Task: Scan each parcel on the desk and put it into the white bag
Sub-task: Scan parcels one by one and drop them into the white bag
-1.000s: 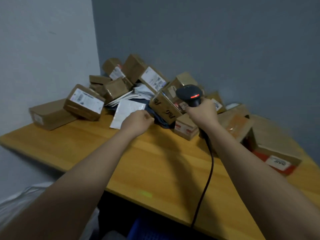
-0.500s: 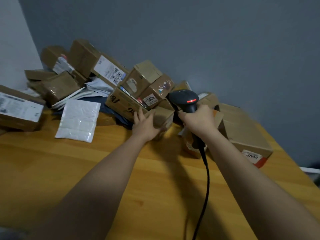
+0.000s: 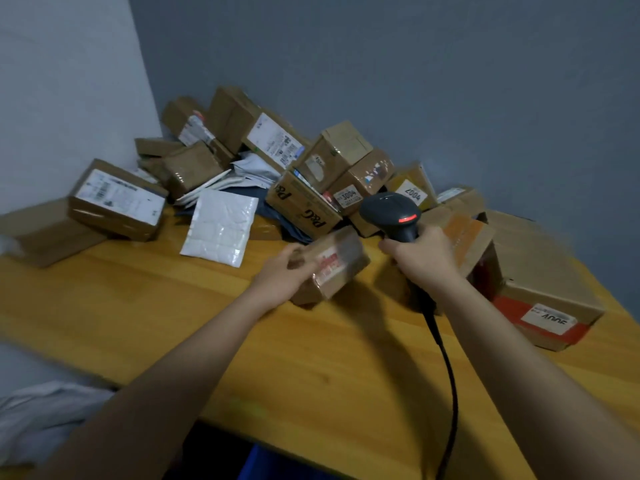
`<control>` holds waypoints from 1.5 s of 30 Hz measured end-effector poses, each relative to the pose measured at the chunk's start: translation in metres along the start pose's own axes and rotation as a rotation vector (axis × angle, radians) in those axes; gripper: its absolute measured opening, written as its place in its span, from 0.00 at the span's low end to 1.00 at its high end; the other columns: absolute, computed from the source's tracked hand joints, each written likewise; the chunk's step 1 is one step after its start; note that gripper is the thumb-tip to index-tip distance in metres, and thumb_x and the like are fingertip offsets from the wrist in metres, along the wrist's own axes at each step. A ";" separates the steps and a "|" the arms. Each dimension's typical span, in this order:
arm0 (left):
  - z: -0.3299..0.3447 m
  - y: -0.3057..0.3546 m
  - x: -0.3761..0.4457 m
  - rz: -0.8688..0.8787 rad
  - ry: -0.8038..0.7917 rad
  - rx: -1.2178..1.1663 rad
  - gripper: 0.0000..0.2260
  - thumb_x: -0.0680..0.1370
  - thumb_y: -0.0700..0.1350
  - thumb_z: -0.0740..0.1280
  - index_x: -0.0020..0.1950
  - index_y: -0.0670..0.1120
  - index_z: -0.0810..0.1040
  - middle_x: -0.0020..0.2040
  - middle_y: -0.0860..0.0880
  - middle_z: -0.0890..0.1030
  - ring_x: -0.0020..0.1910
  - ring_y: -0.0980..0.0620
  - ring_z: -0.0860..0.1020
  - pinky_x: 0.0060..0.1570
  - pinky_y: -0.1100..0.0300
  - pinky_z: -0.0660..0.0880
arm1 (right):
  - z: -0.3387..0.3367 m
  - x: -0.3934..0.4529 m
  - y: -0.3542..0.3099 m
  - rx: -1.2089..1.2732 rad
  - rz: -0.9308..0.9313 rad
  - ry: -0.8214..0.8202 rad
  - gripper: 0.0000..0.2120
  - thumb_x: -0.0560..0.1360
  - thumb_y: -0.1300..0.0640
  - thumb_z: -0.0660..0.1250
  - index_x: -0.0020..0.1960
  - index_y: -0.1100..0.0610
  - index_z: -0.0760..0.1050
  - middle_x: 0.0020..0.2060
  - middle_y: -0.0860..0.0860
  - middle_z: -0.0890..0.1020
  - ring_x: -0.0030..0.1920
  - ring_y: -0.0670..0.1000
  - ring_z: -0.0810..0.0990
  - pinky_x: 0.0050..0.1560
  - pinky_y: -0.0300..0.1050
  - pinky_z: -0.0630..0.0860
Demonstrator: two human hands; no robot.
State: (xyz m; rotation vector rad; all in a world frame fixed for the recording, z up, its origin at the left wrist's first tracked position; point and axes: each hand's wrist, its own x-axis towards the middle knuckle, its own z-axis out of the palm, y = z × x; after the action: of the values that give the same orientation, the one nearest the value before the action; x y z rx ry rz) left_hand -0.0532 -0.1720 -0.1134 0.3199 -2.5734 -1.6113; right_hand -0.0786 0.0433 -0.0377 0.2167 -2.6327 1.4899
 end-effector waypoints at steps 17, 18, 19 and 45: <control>-0.107 -0.036 -0.122 -0.262 0.083 -0.562 0.45 0.66 0.80 0.49 0.72 0.52 0.67 0.62 0.45 0.79 0.60 0.45 0.78 0.55 0.48 0.76 | 0.112 -0.073 -0.070 0.463 0.014 -0.127 0.10 0.71 0.53 0.76 0.47 0.54 0.77 0.43 0.54 0.84 0.47 0.55 0.84 0.53 0.58 0.81; -0.108 -0.037 -0.125 -0.252 0.102 -0.573 0.53 0.58 0.83 0.52 0.74 0.52 0.64 0.63 0.45 0.78 0.61 0.45 0.77 0.56 0.46 0.76 | 0.119 -0.075 -0.069 0.444 0.028 -0.120 0.09 0.71 0.53 0.76 0.46 0.54 0.77 0.42 0.53 0.84 0.46 0.55 0.84 0.53 0.59 0.81; -0.109 -0.037 -0.128 -0.230 0.123 -0.560 0.58 0.53 0.85 0.53 0.76 0.55 0.57 0.67 0.45 0.74 0.64 0.44 0.75 0.60 0.43 0.74 | 0.125 -0.077 -0.067 0.429 0.047 -0.120 0.09 0.71 0.53 0.76 0.46 0.55 0.78 0.41 0.53 0.84 0.45 0.55 0.84 0.53 0.60 0.81; -0.110 -0.088 -0.146 -0.026 0.202 -0.219 0.49 0.67 0.53 0.78 0.79 0.54 0.51 0.76 0.49 0.64 0.70 0.51 0.69 0.67 0.46 0.70 | 0.108 -0.176 -0.010 0.104 -0.021 -0.255 0.10 0.73 0.55 0.72 0.37 0.57 0.75 0.26 0.53 0.78 0.25 0.51 0.78 0.32 0.48 0.77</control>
State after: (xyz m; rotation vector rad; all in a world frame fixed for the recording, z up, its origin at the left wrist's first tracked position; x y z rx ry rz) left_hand 0.1206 -0.2737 -0.1385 0.4711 -2.2310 -1.7501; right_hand 0.0938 -0.0423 -0.1132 0.4713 -2.7333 1.6972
